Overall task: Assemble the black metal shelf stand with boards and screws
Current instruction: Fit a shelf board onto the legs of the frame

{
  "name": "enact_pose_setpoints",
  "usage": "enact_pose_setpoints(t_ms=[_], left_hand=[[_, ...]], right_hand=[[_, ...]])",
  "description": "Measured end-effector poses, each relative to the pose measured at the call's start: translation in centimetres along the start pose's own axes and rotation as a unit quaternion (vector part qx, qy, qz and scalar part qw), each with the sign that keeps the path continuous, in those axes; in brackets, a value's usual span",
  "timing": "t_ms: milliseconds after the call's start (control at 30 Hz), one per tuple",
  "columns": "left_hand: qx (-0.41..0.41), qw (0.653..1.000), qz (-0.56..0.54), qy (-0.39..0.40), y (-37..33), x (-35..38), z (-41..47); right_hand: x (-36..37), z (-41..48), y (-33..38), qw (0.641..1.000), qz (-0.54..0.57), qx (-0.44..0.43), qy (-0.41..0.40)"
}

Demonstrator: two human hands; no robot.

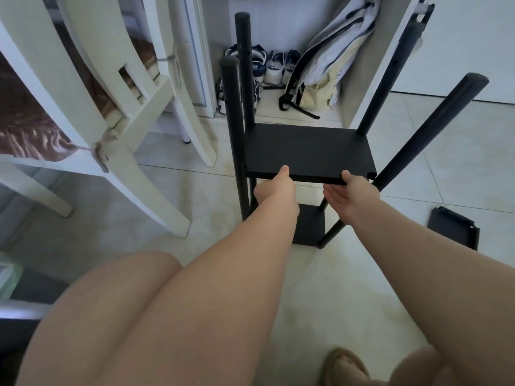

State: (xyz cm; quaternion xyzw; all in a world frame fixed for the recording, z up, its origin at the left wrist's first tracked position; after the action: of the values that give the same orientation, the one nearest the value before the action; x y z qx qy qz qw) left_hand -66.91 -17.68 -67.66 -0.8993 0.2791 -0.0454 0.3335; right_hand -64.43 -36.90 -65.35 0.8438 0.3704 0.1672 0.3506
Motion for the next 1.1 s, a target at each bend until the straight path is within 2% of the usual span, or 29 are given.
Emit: enact_pose_setpoints(t_ms=[300, 500, 600, 667, 733, 800, 967, 1100], left_hand=[[-0.013, 0.999, 0.033, -0.022, 2.0, -0.4, 1.8], [-0.005, 1.000, 0.027, -0.015, 2.2, -0.3, 2.1], [-0.002, 0.999, 0.039, 0.015, 2.7, -1.0, 2.7], [0.008, 0.998, 0.056, -0.002, 3.0, -2.9, 4.0], [0.065, 0.992, 0.092, -0.054, 2.0, -5.4, 5.8], [0.152, 0.978, 0.128, -0.065, -0.4, -6.4, 7.2], [0.286, 0.942, 0.166, 0.055, -4.9, -3.2, 7.6], [0.327, 0.933, 0.135, 0.069, -6.4, -1.4, 7.4]], right_hand=[[-0.7, 1.7, -3.0, 1.000, 0.007, 0.020, -0.020], [-0.7, 2.4, -3.3, 0.999, 0.001, 0.027, -0.023], [-0.8, 2.5, -3.2, 0.999, 0.001, 0.030, -0.018], [-0.8, 2.5, -3.1, 0.999, 0.002, 0.030, -0.012], [-0.7, 2.5, -3.1, 1.000, 0.001, 0.030, -0.008], [-0.7, 2.6, -3.1, 1.000, -0.004, 0.029, -0.005], [-0.9, 2.8, -2.8, 0.999, -0.018, 0.026, -0.008], [-0.9, 3.1, -3.1, 0.999, -0.022, 0.030, -0.012]])
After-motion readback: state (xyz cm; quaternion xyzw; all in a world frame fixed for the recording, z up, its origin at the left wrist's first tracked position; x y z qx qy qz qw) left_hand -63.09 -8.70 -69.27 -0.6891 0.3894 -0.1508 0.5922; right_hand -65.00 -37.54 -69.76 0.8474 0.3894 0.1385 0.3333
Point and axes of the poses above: each hand's wrist, its own z-axis towards the middle knuckle, its own x-axis out of the palm, y = z × x, the point moved 10 cm from there along z, towards the middle knuckle, and after that the axes turned 15 degrees about -y, right-handed, at the moved point
